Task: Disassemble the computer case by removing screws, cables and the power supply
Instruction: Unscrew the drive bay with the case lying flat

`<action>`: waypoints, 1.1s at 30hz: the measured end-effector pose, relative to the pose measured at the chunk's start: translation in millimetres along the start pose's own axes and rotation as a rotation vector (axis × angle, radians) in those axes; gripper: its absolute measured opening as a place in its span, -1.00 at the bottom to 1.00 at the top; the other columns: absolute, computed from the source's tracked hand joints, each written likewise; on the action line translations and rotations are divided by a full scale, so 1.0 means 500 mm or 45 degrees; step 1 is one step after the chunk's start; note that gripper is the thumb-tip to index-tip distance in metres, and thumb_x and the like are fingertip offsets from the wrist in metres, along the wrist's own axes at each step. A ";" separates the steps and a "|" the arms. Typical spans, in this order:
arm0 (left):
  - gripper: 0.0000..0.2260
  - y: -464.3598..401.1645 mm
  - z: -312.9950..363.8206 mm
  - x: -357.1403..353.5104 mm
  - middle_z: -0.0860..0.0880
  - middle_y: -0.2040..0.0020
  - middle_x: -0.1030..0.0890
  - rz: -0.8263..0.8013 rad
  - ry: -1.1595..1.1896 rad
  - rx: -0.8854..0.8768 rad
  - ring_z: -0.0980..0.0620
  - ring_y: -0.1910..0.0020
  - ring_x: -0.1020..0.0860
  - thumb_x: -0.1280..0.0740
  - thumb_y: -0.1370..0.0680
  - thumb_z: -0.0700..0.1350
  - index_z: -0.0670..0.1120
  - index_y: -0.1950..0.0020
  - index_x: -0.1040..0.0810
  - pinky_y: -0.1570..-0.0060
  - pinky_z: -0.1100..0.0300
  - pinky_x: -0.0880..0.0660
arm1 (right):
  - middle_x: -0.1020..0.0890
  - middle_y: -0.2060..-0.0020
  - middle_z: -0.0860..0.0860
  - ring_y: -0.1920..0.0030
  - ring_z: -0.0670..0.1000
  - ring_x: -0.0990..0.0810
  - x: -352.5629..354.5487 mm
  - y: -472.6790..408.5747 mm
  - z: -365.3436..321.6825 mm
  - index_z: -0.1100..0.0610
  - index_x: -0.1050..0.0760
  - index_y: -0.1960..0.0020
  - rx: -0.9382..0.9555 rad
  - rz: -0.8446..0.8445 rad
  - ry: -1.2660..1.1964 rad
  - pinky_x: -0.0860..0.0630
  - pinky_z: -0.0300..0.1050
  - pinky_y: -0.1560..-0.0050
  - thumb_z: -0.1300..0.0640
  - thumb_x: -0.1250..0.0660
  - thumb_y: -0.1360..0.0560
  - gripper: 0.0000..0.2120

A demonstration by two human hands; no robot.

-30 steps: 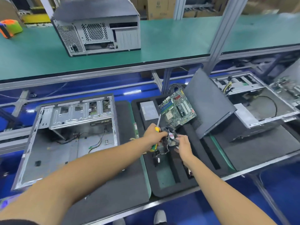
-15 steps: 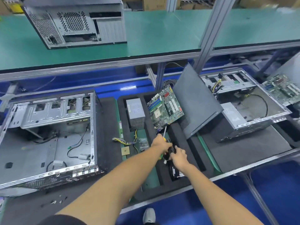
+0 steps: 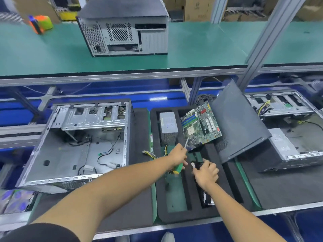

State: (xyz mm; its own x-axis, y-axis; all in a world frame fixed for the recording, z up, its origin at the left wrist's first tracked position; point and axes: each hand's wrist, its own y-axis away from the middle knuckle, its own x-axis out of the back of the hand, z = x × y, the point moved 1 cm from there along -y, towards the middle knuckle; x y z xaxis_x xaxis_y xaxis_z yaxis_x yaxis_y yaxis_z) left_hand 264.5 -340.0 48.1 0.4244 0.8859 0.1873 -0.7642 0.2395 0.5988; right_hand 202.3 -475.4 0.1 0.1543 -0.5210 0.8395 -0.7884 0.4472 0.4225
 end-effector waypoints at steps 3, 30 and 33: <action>-0.84 0.013 0.010 0.083 -0.19 -0.02 -0.46 0.143 -0.139 -0.161 -0.07 0.14 -0.46 -0.22 -0.71 -0.03 -0.11 -0.05 -0.35 0.19 0.10 -0.43 | -0.33 -0.37 0.14 -0.35 0.25 -0.28 -0.010 0.012 -0.082 0.03 -0.40 -0.39 0.232 0.069 -0.103 -0.22 0.08 -0.38 0.00 -0.31 -0.59 -0.60; -0.77 0.129 -0.024 0.715 -0.32 -0.18 -0.62 0.410 0.409 -0.418 0.05 0.14 -0.62 -0.21 -0.73 -0.17 -0.25 -0.35 -0.36 0.25 0.34 -0.50 | -0.31 0.02 -0.01 0.21 0.06 -0.50 0.010 0.191 -0.777 0.13 -0.45 0.01 1.001 0.132 -0.691 -0.58 0.07 0.15 0.23 -0.29 -0.54 -0.95; -0.80 0.119 -0.030 0.756 -0.31 -0.08 -0.60 0.472 0.084 -0.527 -0.01 0.04 -0.58 -0.20 -0.71 -0.27 -0.38 -0.25 -0.43 0.13 0.45 -0.49 | -0.29 0.01 0.00 0.15 0.16 -0.51 0.017 0.180 -0.818 0.15 -0.43 0.00 1.010 0.112 -0.649 -0.61 0.25 0.07 0.22 -0.25 -0.56 -0.97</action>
State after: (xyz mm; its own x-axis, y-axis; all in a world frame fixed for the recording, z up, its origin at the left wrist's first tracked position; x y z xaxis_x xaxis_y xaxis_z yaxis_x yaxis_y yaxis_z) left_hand 371.9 15.1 142.7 0.0700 0.9604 0.2696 -0.9891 0.0316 0.1440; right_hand 376.2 -142.3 185.3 -0.0560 -0.8477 0.5275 -0.9885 -0.0270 -0.1485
